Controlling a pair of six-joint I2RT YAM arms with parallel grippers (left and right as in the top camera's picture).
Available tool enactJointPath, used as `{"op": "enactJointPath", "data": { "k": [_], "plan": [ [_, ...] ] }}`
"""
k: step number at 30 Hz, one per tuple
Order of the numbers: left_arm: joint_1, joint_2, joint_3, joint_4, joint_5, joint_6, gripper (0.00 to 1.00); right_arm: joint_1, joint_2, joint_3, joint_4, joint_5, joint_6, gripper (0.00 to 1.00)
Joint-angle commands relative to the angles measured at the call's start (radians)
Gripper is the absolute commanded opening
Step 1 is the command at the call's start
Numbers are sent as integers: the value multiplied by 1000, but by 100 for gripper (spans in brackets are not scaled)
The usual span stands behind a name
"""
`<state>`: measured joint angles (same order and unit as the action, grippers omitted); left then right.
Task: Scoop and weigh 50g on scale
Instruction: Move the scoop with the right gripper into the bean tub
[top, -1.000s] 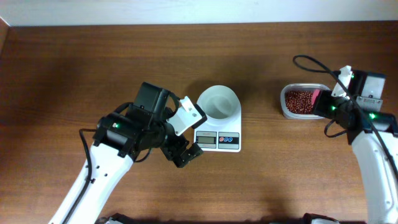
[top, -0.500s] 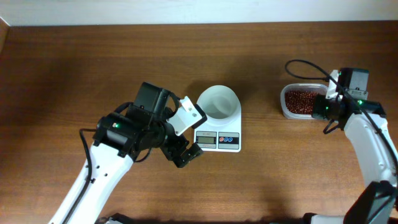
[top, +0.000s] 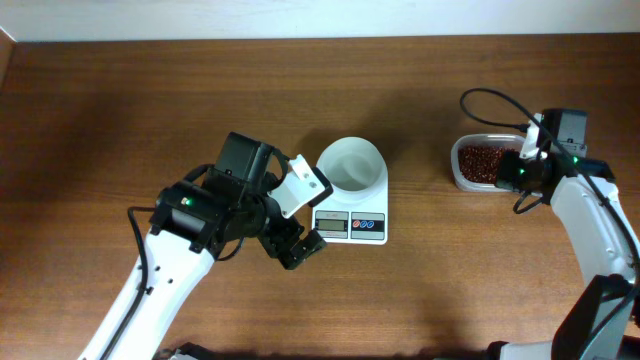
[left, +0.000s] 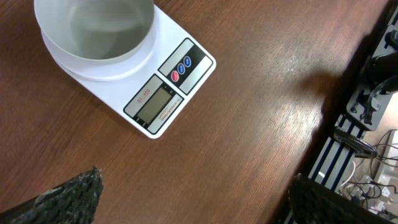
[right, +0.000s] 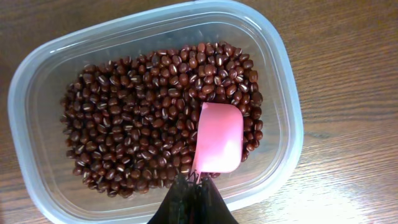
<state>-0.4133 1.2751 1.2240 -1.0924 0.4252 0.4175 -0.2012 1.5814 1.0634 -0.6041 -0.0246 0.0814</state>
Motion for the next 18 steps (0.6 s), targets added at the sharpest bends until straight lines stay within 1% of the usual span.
{"op": "enactJointPath", "data": {
  "k": [1, 3, 5, 7, 9, 13, 15, 18],
  "plan": [
    [-3, -6, 15, 1, -3, -13, 99, -38, 13, 8, -5, -74, 83, 4],
    [-3, -6, 15, 1, -3, -13, 99, -82, 13, 8, -5, -128, 92, 4],
    [-3, -6, 15, 1, -3, -13, 99, -151, 13, 8, -9, -241, 92, 4],
    [-3, -6, 15, 1, -3, -13, 99, -195, 13, 8, -9, -333, 92, 4],
    [-3, -6, 15, 1, -3, -13, 99, -220, 15, 2, -12, -385, 91, 4],
    [-3, -6, 15, 1, -3, -13, 99, -218, 52, -11, -9, -394, 88, 4],
    [-3, -6, 15, 1, -3, -13, 99, -218, 93, -12, -4, -439, 82, 4],
    [-3, -6, 15, 1, -3, -13, 99, -218, 134, -13, -4, -451, 80, 4]
  ]
}}
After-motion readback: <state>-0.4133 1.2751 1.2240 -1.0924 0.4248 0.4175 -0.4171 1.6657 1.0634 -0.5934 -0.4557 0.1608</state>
